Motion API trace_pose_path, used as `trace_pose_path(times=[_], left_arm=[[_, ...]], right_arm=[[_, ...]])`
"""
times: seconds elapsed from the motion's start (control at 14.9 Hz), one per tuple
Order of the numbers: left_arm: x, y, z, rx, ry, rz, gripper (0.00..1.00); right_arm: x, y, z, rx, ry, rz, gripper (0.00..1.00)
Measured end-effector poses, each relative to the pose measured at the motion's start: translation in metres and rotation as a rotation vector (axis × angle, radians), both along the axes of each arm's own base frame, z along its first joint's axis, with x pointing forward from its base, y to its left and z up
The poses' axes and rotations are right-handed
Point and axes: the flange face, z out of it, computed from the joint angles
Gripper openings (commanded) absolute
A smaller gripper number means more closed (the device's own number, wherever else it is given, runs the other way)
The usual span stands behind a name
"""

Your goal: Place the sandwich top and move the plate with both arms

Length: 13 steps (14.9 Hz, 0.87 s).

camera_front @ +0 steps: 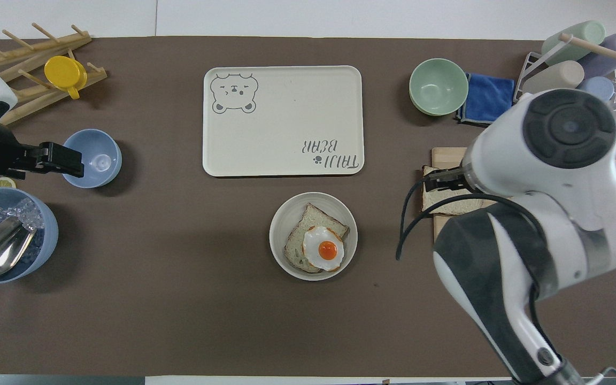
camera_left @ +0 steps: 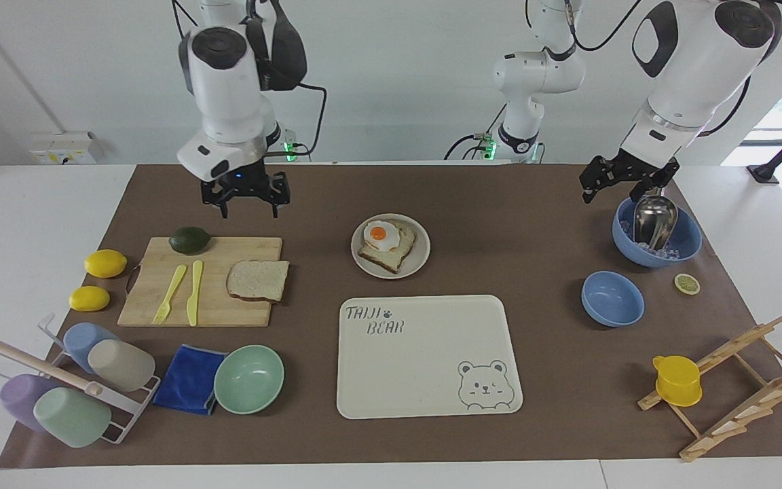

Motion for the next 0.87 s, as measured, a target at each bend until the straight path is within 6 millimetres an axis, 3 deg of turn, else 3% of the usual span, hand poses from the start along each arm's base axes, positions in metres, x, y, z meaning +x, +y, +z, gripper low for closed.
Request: trace_pose_path(times=[0.13,0.27,0.4,0.54,0.87], left_arm=[[0.0,0.0,0.0,0.0,0.0,0.0,1.0],[0.0,0.0,0.0,0.0,0.0,0.0,1.0],[0.0,0.0,0.0,0.0,0.0,0.0,1.0],[0.0,0.0,0.0,0.0,0.0,0.0,1.0],[0.0,0.0,0.0,0.0,0.0,0.0,1.0]], right_arm=[[0.017,0.015,-0.047,-0.037,-0.007,-0.01,1.0],[0.032,0.016,-0.095,-0.046,0.012,-0.044,1.0],[0.038,0.02,-0.13,-0.054,0.031,-0.082,1.0],[0.04,0.024,-0.151,-0.058,0.04,-0.101,1.0],[0.036,0.023,-0.165,-0.067,0.063,-0.103,1.0]])
